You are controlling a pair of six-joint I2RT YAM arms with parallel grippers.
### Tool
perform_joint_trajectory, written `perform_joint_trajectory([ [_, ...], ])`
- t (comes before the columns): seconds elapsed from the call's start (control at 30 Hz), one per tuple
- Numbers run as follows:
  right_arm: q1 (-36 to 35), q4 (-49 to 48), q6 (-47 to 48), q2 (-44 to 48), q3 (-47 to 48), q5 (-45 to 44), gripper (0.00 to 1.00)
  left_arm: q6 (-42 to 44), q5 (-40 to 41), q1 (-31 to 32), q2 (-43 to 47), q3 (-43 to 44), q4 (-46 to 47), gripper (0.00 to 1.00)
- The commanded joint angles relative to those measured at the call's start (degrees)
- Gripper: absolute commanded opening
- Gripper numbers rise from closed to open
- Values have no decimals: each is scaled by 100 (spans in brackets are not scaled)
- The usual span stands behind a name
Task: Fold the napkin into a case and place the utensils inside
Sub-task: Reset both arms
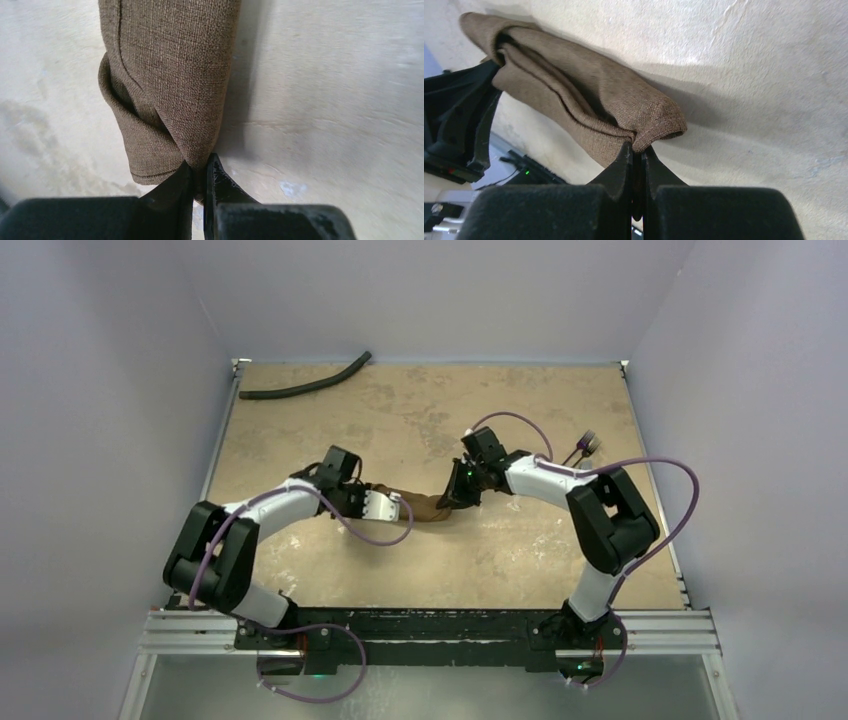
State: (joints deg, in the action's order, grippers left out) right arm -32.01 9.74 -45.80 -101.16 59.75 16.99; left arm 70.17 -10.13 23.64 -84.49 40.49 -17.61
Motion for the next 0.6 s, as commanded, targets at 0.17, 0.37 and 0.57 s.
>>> perform_joint_trajectory([
  [0.17,276,1648,-267,370,740,911,0,641,-2157,78,-1231,2629,-5403,0],
  [0.37,781,1818,-1107,1301,615,975,0,485,-3149,156,-1188,2556,-6122,0],
  [0.57,1060,1543,-1064,1708,58,810,40,281,-3537,91,-988,2270,-6061,0],
])
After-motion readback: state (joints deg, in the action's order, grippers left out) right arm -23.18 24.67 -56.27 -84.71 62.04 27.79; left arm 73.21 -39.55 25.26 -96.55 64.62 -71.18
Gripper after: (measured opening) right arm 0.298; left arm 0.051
